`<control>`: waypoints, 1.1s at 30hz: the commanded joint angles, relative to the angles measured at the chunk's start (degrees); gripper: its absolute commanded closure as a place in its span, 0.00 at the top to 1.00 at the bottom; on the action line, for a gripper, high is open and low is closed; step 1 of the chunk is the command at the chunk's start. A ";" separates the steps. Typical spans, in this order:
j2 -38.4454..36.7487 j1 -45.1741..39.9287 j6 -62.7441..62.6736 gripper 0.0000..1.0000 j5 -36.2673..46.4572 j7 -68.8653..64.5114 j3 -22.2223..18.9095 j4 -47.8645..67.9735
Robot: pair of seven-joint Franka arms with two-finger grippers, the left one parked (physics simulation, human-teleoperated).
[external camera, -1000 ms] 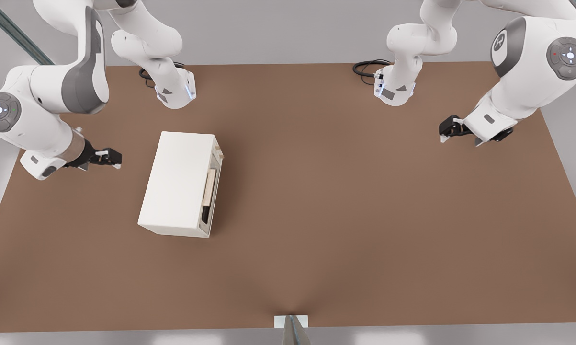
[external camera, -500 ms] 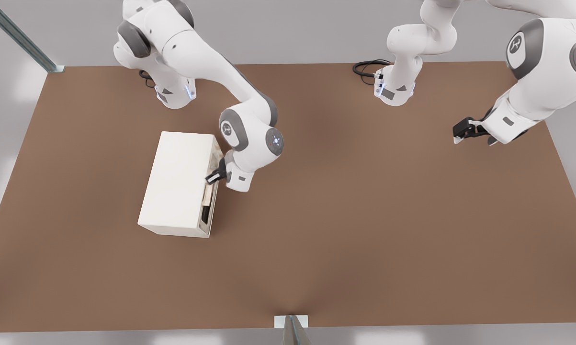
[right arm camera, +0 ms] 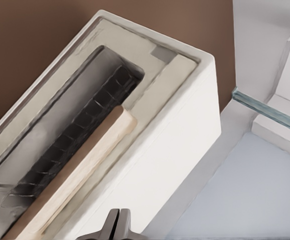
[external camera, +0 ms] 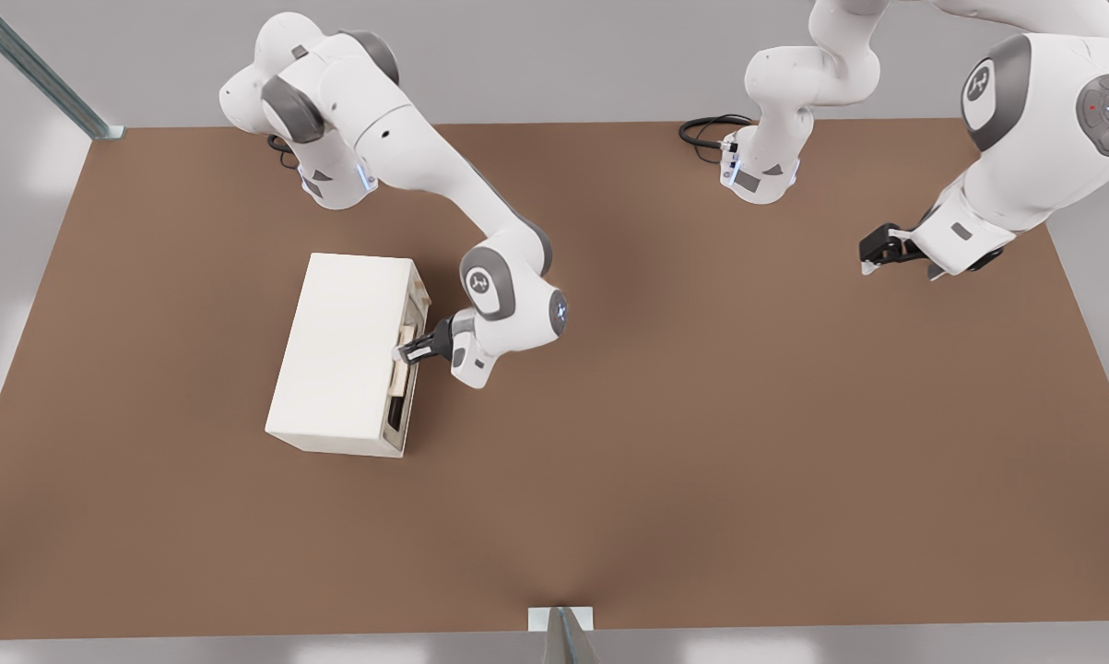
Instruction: Keep left arm still and open the oven door with right arm
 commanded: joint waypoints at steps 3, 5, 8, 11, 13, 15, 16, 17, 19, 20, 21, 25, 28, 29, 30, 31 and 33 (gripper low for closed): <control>0.78 0.51 -0.89 0.21 -0.04 9.48 0.03 -0.28; 0.96 0.51 -0.89 0.21 0.05 9.66 0.03 -0.37; 1.92 0.77 -0.89 0.21 0.05 9.84 0.03 -0.37; 2.19 1.13 -0.98 0.21 0.05 9.84 0.03 -0.37; 2.72 1.13 -0.89 0.21 0.05 9.84 0.03 -0.37; 3.33 1.04 -0.98 0.21 0.14 9.92 0.03 -0.28; 3.42 0.95 -0.98 0.21 0.05 9.92 0.03 -0.28; 3.60 0.95 -0.98 0.21 0.05 9.92 0.03 -0.19; 3.68 0.95 -0.98 0.21 0.14 10.45 0.03 -0.28; 3.77 0.86 -0.89 0.21 0.05 10.45 0.03 -0.37; 3.69 0.86 -0.89 0.21 0.14 10.45 0.03 -0.37; 3.69 0.95 -0.89 0.21 0.49 10.54 0.12 -0.46; 3.77 0.77 -0.89 0.21 0.58 10.54 0.12 -0.55; 3.77 0.77 -0.80 0.21 0.58 10.54 0.12 -0.54; 3.68 0.77 -0.89 0.21 0.66 10.45 0.12 -0.46; 3.68 0.77 -0.81 0.21 0.66 10.45 0.20 -0.37; 3.68 0.95 -0.80 0.21 0.66 10.45 0.20 -0.37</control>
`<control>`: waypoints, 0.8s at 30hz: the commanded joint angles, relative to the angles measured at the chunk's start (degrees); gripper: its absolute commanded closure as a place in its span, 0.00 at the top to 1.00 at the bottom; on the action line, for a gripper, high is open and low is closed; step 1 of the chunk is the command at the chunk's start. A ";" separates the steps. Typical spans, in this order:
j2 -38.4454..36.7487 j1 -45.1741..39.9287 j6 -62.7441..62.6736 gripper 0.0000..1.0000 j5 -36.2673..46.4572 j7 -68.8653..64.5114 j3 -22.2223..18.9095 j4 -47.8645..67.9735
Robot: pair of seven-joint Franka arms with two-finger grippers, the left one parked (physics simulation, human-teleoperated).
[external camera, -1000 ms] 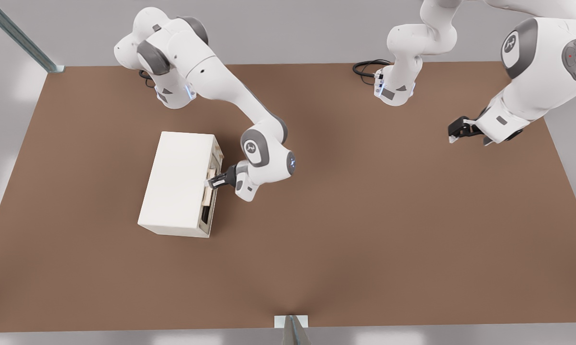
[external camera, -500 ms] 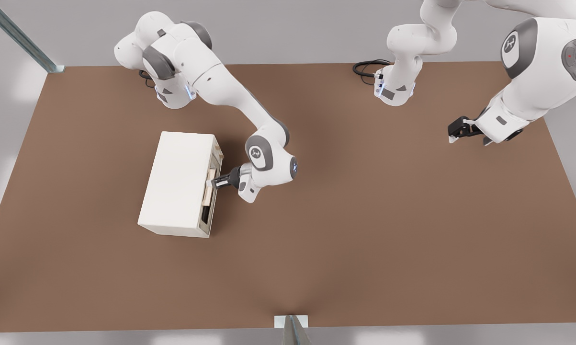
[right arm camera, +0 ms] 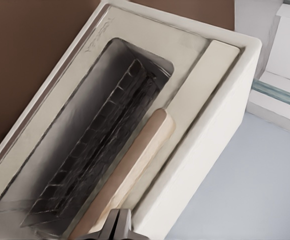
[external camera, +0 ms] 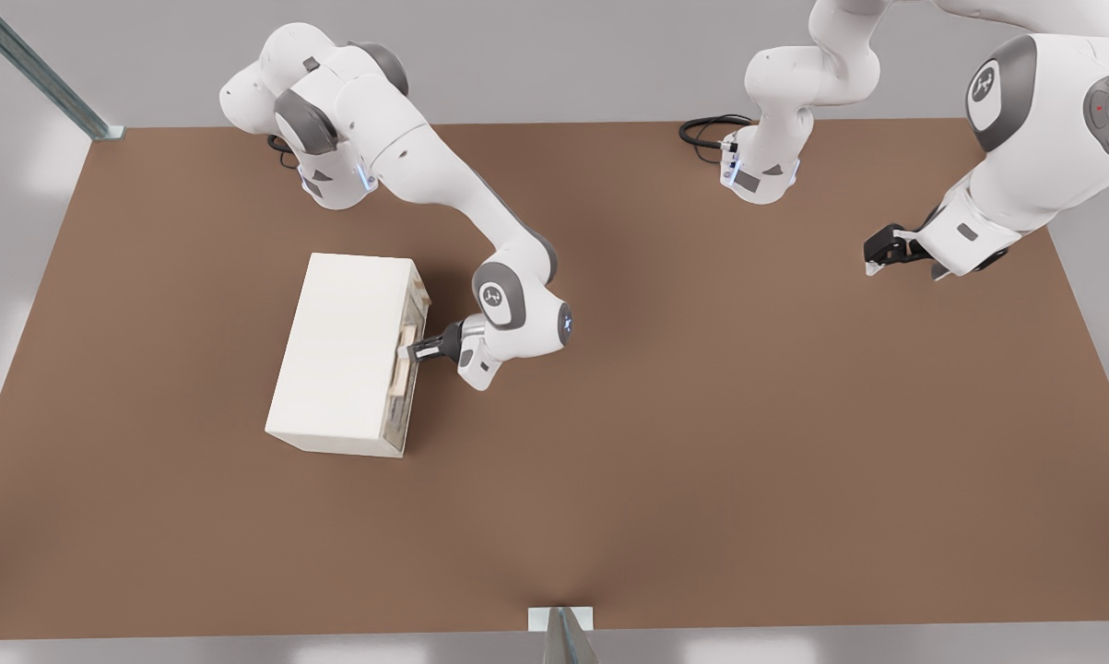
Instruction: Keep left arm still and open the oven door with right arm
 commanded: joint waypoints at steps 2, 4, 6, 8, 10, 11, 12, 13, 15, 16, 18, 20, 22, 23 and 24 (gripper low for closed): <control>-0.08 0.11 0.05 0.21 0.16 1.74 0.17 0.27; -0.17 0.81 0.05 0.21 0.07 0.95 0.26 0.88; -0.44 2.04 0.05 0.21 0.07 0.68 0.34 2.11; -0.79 1.51 -0.13 0.21 3.84 -5.28 0.08 7.55; -5.17 -16.30 1.63 1.00 26.58 -19.43 0.17 13.80; -7.29 -25.46 1.72 1.00 35.57 -20.15 0.08 13.71; -10.10 -30.65 1.46 1.00 41.37 -20.15 -0.27 12.05; -14.58 -34.69 1.54 1.00 42.34 -20.15 -0.27 9.15; -24.51 -36.37 1.28 1.00 41.55 -20.06 -0.36 4.49; -28.21 -36.37 1.46 1.00 41.11 -19.27 -0.88 1.76; -33.13 -36.46 2.95 1.00 41.03 -19.18 -1.68 -2.98; -36.47 -36.54 5.67 1.00 40.85 -19.18 -1.85 -7.73; -36.91 -36.54 5.41 1.00 40.59 -19.09 -1.85 -7.82; -37.00 -36.54 5.41 1.00 40.41 -19.09 -1.85 -7.82; -37.00 -36.54 5.41 1.00 40.41 -19.09 -1.85 -7.82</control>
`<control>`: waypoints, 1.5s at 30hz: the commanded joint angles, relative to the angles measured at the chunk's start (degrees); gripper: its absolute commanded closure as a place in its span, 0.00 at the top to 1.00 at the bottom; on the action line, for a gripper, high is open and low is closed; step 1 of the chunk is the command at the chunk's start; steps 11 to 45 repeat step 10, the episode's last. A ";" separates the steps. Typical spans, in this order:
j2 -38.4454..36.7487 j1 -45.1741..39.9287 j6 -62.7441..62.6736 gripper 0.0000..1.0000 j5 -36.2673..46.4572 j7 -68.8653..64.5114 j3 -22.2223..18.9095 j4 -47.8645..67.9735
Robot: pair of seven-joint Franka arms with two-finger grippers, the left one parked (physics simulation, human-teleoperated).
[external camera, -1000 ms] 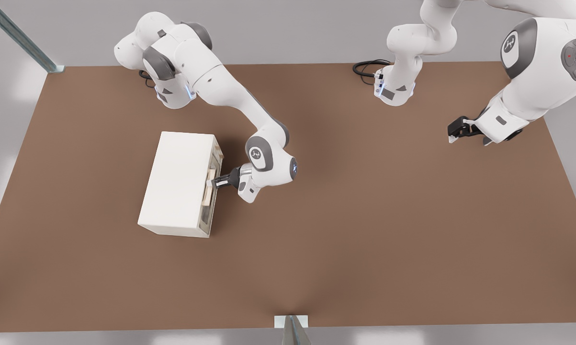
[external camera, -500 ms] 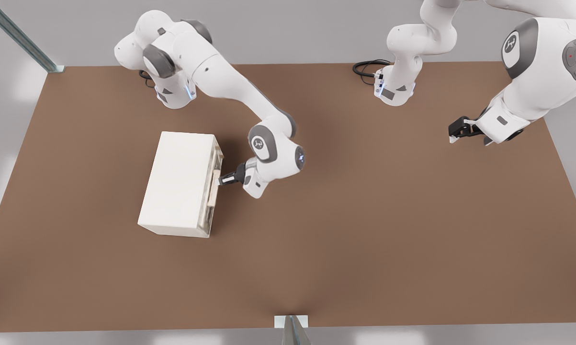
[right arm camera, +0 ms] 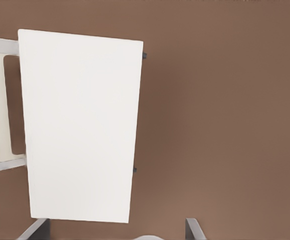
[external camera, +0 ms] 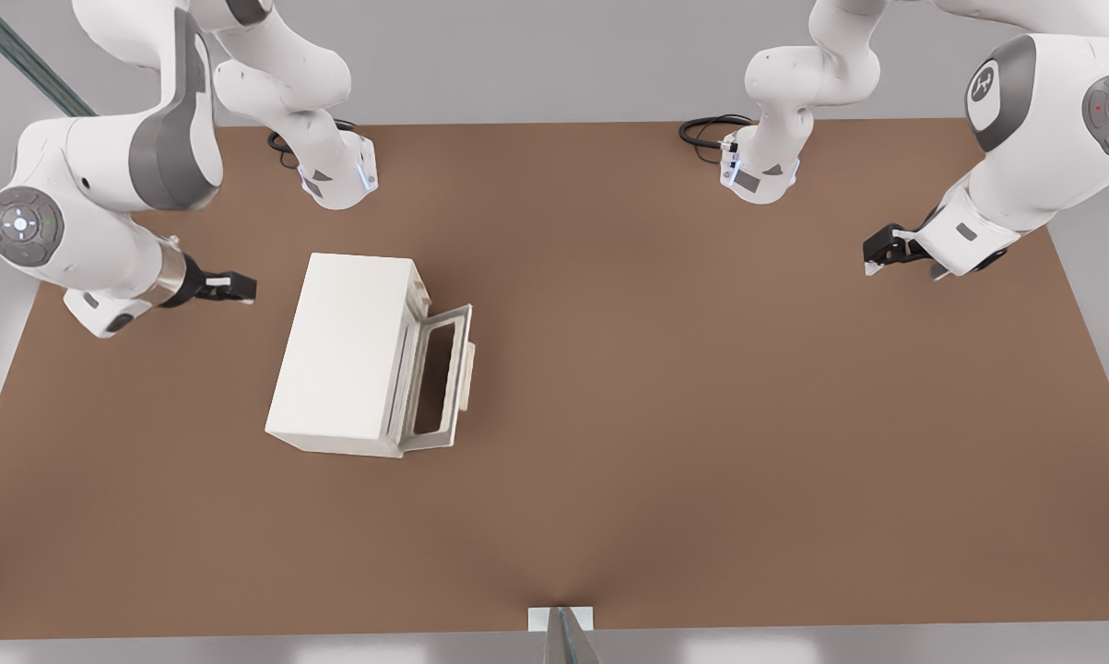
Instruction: Keep left arm still and open the oven door with right arm
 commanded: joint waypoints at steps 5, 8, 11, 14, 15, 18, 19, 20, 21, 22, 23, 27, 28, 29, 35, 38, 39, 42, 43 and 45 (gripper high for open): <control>-0.37 0.05 1.07 1.00 0.49 -6.93 -0.03 -0.10; -0.45 0.05 0.90 1.00 0.49 -6.93 -0.03 -0.10; -0.37 0.05 0.98 1.00 0.49 -6.93 -0.03 -0.01; -0.37 0.05 0.98 1.00 0.49 -6.93 -0.03 -0.01; -0.37 0.05 0.98 1.00 0.49 -6.93 -0.03 -0.01; -0.37 0.05 0.98 1.00 0.49 -6.93 -0.03 -0.01; -0.37 0.05 0.98 1.00 0.49 -6.93 -0.03 -0.01; -0.37 0.05 0.98 1.00 0.49 -6.93 -0.03 -0.01; -0.37 0.05 0.98 1.00 0.49 -6.93 -0.03 -0.01; -0.37 0.05 0.98 1.00 0.49 -6.93 -0.03 -0.01; -0.37 0.05 0.98 1.00 0.49 -6.93 -0.03 -0.01; -0.37 0.05 0.98 1.00 0.49 -6.93 -0.03 -0.01; -0.37 0.05 0.98 1.00 0.49 -6.93 -0.03 -0.01; -0.37 0.05 0.98 1.00 0.49 -6.93 -0.03 -0.01; -0.37 0.05 0.98 1.00 0.49 -6.93 -0.03 -0.01; -0.37 0.05 0.98 1.00 0.49 -6.93 -0.03 -0.01; -0.37 0.05 0.98 1.00 0.49 -6.93 -0.03 -0.01; -0.37 0.05 0.98 1.00 0.49 -6.93 -0.03 -0.01; -0.37 0.05 0.98 1.00 0.49 -6.93 -0.03 -0.01; -0.37 0.05 0.98 1.00 0.49 -6.93 -0.03 -0.01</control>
